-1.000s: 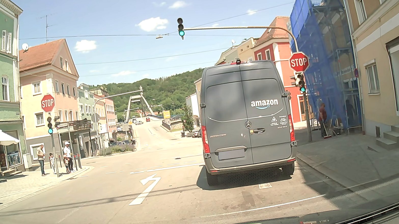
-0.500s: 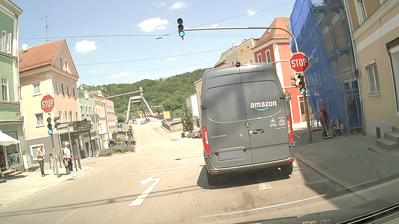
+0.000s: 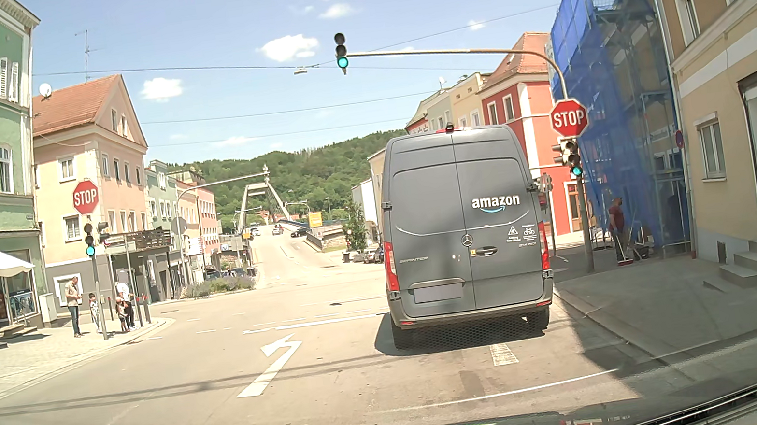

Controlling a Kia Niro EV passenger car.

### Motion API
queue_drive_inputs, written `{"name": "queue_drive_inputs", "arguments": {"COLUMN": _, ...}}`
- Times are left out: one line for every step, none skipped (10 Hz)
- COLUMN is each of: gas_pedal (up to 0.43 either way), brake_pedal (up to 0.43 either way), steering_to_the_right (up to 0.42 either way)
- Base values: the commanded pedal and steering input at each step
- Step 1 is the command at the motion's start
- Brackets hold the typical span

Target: Follow the waypoints while adhering to traffic rules and regulations

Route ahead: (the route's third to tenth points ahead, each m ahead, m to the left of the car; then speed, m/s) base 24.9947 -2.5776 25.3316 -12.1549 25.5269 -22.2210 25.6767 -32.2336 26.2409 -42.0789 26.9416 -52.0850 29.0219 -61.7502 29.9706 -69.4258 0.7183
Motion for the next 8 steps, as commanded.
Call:
{"name": "queue_drive_inputs", "arguments": {"gas_pedal": 0.000, "brake_pedal": 0.000, "steering_to_the_right": 0.032}}
{"name": "queue_drive_inputs", "arguments": {"gas_pedal": 0.000, "brake_pedal": 0.000, "steering_to_the_right": 0.032}}
{"name": "queue_drive_inputs", "arguments": {"gas_pedal": 0.000, "brake_pedal": 0.000, "steering_to_the_right": 0.032}}
{"name": "queue_drive_inputs", "arguments": {"gas_pedal": 0.000, "brake_pedal": 0.000, "steering_to_the_right": 0.032}}
{"name": "queue_drive_inputs", "arguments": {"gas_pedal": 0.028, "brake_pedal": 0.000, "steering_to_the_right": 0.031}}
{"name": "queue_drive_inputs", "arguments": {"gas_pedal": 0.039, "brake_pedal": 0.000, "steering_to_the_right": 0.030}}
{"name": "queue_drive_inputs", "arguments": {"gas_pedal": 0.039, "brake_pedal": 0.000, "steering_to_the_right": 0.027}}
{"name": "queue_drive_inputs", "arguments": {"gas_pedal": 0.039, "brake_pedal": 0.000, "steering_to_the_right": 0.024}}
